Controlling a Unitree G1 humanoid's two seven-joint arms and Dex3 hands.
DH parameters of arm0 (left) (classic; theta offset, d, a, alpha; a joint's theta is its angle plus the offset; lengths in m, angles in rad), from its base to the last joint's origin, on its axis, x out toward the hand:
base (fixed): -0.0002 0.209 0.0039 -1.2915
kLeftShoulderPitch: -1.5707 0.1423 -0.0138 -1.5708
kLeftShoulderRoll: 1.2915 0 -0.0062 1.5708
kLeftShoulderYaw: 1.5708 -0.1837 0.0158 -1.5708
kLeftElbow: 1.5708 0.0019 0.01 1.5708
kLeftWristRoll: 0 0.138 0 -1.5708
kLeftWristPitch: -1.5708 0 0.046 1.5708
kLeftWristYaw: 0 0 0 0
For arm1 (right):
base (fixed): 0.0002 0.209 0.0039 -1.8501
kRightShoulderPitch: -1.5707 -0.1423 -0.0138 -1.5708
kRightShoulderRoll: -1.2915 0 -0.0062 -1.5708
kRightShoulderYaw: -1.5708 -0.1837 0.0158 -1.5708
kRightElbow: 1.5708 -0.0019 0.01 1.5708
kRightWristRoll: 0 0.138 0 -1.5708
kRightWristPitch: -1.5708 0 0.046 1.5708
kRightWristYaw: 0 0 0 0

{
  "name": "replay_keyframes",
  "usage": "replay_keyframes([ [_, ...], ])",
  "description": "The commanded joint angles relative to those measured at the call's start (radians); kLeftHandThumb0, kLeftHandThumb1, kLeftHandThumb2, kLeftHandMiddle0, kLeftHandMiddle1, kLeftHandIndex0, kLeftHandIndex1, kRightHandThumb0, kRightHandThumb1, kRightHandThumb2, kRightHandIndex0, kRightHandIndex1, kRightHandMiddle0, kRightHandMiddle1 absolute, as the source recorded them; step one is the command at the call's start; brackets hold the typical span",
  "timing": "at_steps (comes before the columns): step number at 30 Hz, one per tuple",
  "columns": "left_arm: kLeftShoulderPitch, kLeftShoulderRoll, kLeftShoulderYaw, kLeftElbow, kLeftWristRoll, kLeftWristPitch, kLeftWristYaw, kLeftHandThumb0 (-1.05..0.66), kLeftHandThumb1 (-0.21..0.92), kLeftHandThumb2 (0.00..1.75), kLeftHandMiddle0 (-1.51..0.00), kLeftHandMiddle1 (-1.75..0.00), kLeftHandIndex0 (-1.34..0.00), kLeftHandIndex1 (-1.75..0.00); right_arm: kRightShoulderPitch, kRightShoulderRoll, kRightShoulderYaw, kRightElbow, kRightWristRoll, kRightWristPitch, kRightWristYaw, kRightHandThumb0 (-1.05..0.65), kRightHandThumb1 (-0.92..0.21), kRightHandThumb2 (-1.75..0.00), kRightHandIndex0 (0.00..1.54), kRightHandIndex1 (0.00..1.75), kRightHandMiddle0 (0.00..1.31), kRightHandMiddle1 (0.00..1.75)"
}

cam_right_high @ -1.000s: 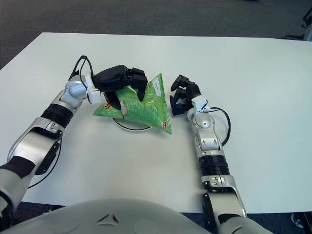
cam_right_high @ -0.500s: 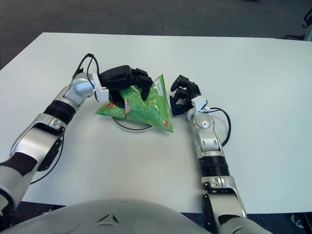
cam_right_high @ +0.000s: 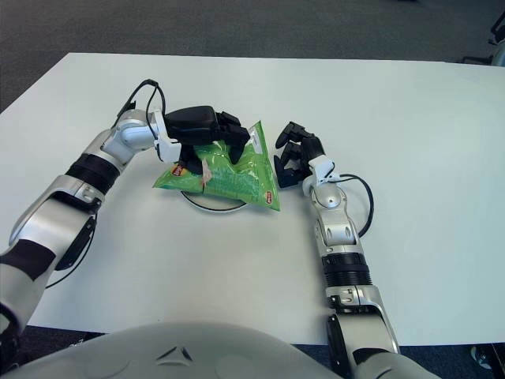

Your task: Put the snack into the plate.

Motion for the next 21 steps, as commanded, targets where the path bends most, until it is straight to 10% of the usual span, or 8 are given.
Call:
replay_keyframes([
  [1,-0.028,0.039,-0.034,0.018,0.011,-0.044,-0.059,-0.38,0.33,1.06,-0.08,-1.11,-0.05,-1.22,0.094,0.000,0.016,0.073,-0.019,0.083,0.019,-0.01,-0.01,-1.67,0.84,1.74,0.61,1.75],
  [9,-0.095,0.081,-0.086,0.099,0.039,-0.161,-0.110,-0.78,0.50,0.71,0.00,-0.14,0.00,-0.36,0.087,0.001,0.011,0.092,-0.013,0.081,0.021,-0.01,0.01,-1.70,0.85,1.75,0.63,1.75],
  [21,-0.165,0.079,-0.110,0.219,-0.135,-0.211,-0.280,-0.95,0.65,0.43,0.00,0.00,0.00,0.00,0.078,0.002,0.007,0.103,0.001,0.086,0.041,-0.01,0.00,-1.68,0.85,1.74,0.62,1.75],
])
